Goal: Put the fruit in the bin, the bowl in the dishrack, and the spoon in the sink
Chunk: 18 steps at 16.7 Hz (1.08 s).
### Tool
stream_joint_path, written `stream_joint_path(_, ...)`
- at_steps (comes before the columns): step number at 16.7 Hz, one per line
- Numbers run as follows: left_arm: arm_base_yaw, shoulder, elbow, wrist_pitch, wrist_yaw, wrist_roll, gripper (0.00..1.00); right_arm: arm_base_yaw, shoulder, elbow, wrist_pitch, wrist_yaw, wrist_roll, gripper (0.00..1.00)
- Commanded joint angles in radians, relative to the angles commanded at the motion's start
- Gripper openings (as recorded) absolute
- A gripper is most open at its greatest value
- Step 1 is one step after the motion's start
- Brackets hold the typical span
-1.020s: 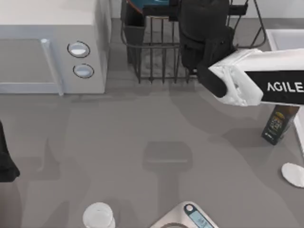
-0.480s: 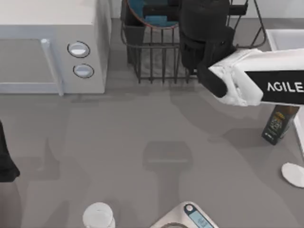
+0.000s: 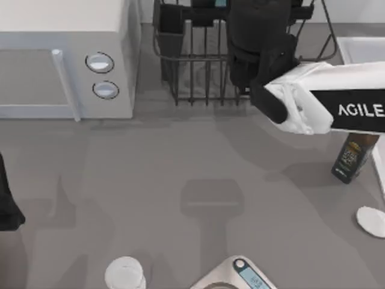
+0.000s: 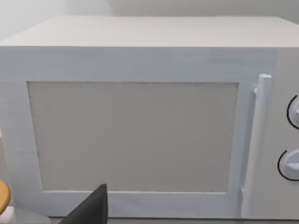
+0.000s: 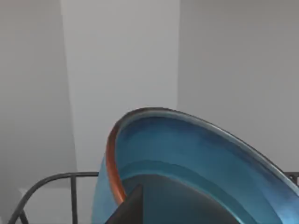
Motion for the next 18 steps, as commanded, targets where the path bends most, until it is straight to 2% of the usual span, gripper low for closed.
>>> stream_joint_path(11, 0.0, 0.0, 0.0, 0.0, 0.0, 0.0, 1.0, -0.005, -0.023, -0.024, -0.007, -0.018, 0.001, 1.0)
stream_joint_path(14, 0.0, 0.0, 0.0, 0.0, 0.0, 0.0, 1.0, -0.038, -0.118, -0.121, -0.031, -0.094, 0.003, 1.0)
stream_joint_path(18, 0.0, 0.0, 0.0, 0.0, 0.0, 0.0, 1.0, -0.119, -0.36, -0.352, -0.09, -0.246, 0.009, 1.0)
